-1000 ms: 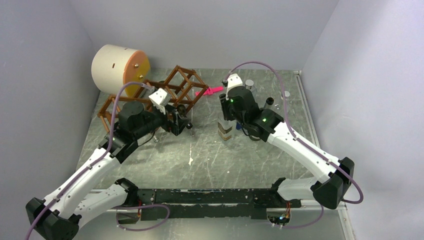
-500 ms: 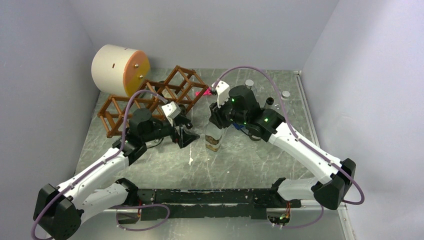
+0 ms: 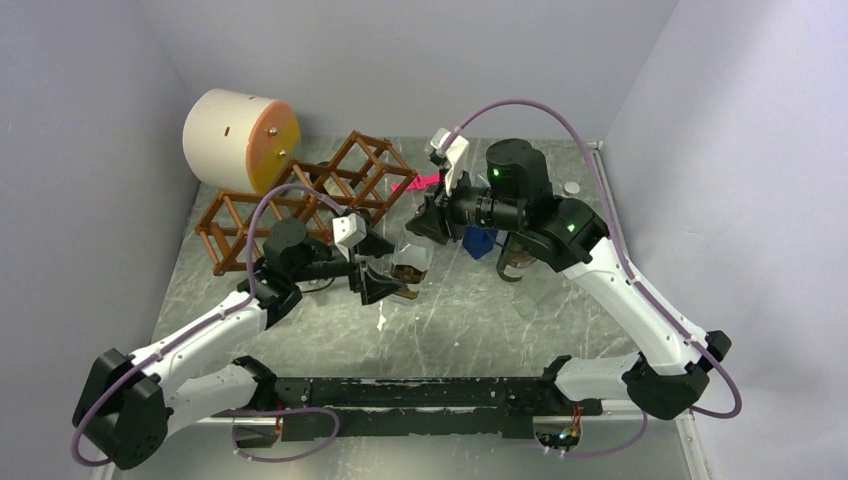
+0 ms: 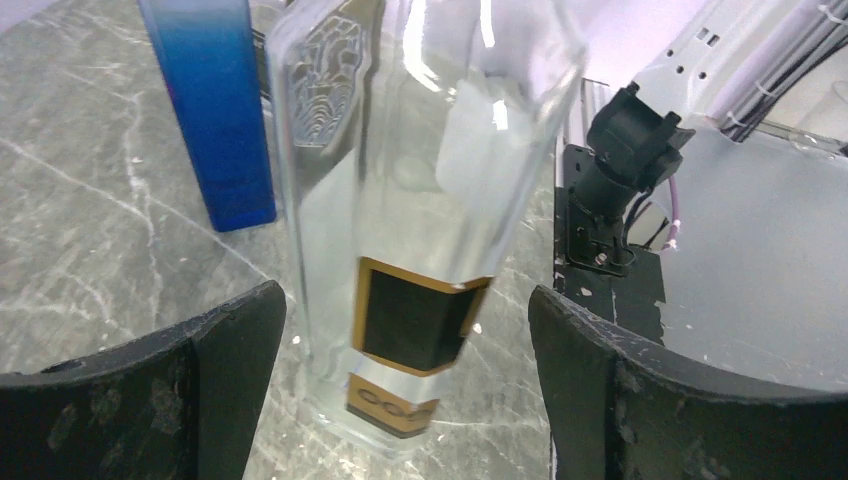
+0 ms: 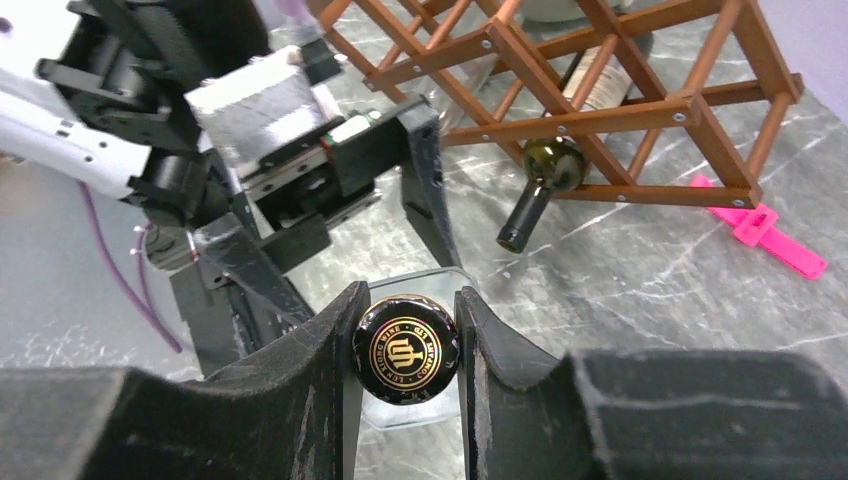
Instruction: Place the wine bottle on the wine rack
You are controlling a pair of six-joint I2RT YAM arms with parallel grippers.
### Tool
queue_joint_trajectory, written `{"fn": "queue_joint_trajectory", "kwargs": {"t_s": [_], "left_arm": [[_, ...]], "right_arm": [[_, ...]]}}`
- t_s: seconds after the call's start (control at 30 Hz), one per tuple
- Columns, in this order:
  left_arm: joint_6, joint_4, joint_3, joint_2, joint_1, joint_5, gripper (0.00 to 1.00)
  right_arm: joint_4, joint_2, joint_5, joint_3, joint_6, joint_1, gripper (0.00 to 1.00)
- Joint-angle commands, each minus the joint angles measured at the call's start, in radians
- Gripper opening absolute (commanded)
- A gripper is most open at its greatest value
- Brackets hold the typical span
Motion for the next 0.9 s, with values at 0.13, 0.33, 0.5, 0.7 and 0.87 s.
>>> {"fn": "queue_joint_trajectory", "kwargs": {"t_s": [0.13,0.33,0.5,0.7,0.87], "left_arm": [[-0.019,0.263,-0.036,0.089,-0.009,0.16,0.95],[-0.113,0.451,-0.073,0.143,-0.01,0.229,0.95],[-0.204,0.589,-0.101,0.174,-0.012,0.265,0.95],[-0.236,0.669,-0.115,0.185,-0.027,0.289,0.95],[-0.22,0.646,-0.099,0.202,-0.055,0.269,0.86]], "right_arm": [[0.056,-0.051,-0.156,0.084,0.006,-0.003,0.0],[0.078,-0.06,-0.199,0.077,0.006,-0.002,0.0],[0.134,-0.072,-0.249,0.061,0.026,-0.004,0.0],[0.174,-0.07,-0.287,0.054,0.041,-0.003,0.0],[0.216,-0.084,-0.316,0.029,0.055,-0.003,0.0]]}}
